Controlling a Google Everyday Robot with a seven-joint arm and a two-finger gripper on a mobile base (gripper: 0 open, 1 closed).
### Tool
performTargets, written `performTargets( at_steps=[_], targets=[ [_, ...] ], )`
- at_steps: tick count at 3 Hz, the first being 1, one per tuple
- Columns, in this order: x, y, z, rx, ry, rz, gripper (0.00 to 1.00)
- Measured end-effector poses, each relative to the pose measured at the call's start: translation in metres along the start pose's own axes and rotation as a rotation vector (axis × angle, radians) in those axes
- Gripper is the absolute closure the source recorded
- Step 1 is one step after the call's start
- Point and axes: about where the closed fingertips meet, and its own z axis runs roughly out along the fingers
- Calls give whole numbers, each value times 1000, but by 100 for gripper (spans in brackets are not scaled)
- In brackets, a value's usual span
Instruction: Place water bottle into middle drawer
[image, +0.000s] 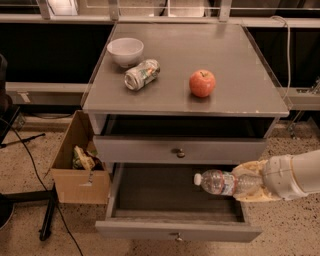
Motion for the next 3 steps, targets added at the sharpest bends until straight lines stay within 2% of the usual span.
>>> performTargets(
  at_steps=[1, 2, 3],
  targets=[
    [7, -1, 33, -4, -18, -80, 100],
    [14, -17, 91, 16, -10, -179, 100],
    [15, -14, 99, 5, -24, -181, 100]
  ],
)
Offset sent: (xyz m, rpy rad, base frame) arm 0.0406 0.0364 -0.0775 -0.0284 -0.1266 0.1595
